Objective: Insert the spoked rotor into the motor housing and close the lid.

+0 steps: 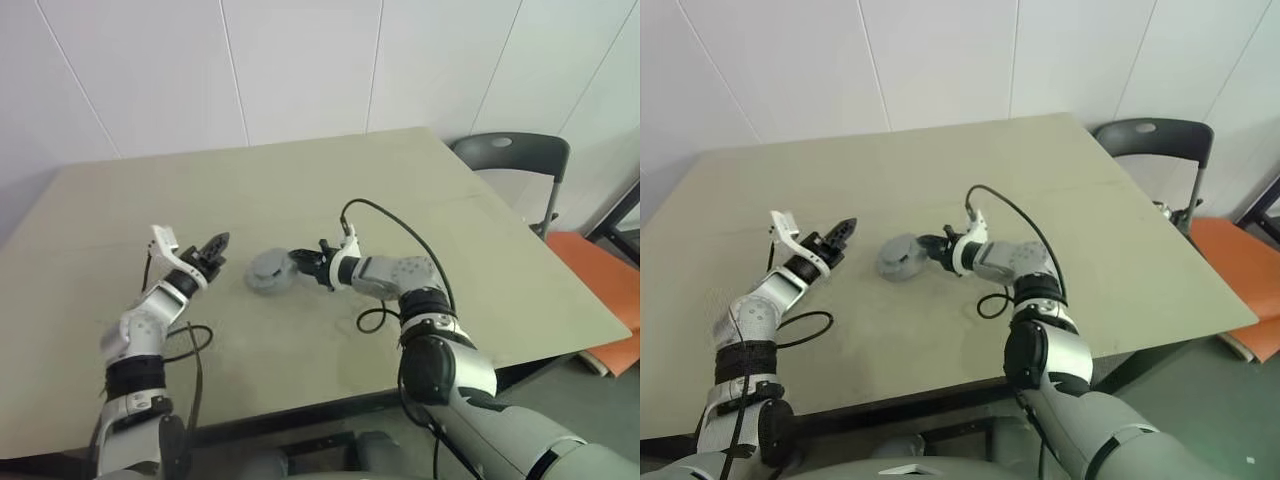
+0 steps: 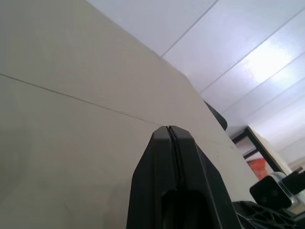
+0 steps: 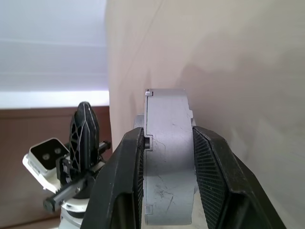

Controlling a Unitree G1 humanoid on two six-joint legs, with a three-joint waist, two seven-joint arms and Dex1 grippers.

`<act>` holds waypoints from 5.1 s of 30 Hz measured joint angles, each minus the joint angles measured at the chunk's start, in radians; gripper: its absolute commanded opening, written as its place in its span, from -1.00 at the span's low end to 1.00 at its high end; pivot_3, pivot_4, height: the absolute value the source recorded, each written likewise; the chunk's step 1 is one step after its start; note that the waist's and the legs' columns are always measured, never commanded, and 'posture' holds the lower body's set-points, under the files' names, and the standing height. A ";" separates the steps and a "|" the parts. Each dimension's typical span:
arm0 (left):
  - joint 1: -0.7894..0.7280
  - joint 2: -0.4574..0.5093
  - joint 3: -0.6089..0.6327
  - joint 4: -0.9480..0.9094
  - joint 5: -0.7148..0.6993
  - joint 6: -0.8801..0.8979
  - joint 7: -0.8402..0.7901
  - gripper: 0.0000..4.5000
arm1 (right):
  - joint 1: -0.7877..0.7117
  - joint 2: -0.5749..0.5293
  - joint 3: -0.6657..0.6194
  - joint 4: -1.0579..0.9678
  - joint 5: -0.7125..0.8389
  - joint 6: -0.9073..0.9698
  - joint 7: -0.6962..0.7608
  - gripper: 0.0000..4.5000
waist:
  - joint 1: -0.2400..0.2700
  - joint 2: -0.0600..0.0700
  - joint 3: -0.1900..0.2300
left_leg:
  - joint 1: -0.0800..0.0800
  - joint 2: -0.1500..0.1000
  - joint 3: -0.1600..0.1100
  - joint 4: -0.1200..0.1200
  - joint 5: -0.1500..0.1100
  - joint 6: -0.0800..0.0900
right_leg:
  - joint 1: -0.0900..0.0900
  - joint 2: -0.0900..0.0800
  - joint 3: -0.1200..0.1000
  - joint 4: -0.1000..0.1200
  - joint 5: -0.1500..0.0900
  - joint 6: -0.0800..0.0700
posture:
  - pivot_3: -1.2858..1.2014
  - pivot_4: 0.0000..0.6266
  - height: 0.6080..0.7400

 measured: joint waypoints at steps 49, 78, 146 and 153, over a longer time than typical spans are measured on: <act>0.033 -0.078 0.205 -0.068 -0.621 0.412 0.392 0.98 | -0.034 0.005 0.094 -0.084 0.188 -0.068 0.171 -0.47 | 0.000 -0.002 -0.002 | -0.012 -0.002 0.000 0.003 0.001 -0.001 | -0.011 -0.002 0.001 0.003 0.002 -0.001 | 0.03 -1.00 1.00; 0.046 -0.096 0.116 -0.104 -0.616 0.351 0.299 0.98 | -0.024 0.004 0.118 -0.092 0.211 -0.073 0.169 -0.47 | 0.000 -0.003 -0.002 | -0.011 -0.002 0.000 0.005 0.002 -0.003 | -0.011 -0.002 0.001 0.004 0.003 -0.002 | 0.03 -1.00 1.00; 0.047 -0.142 0.164 0.030 -0.298 -0.379 0.338 0.02 | 0.031 -0.002 0.303 -0.235 0.122 -0.266 0.255 0.69 | 0.012 -0.005 -0.002 | -0.011 -0.002 0.000 0.019 0.002 -0.003 | -0.010 0.000 0.001 0.016 0.004 -0.003 | 0.03 -1.00 1.00; -0.017 -0.045 0.265 0.186 -0.229 -0.576 0.322 0.02 | 0.067 -0.006 0.370 -0.337 0.105 -0.236 0.308 0.69 | 0.025 -0.009 -0.002 | -0.011 -0.002 0.000 0.019 0.002 -0.002 | -0.010 0.000 0.000 0.016 0.004 -0.003 | 0.03 -1.00 1.00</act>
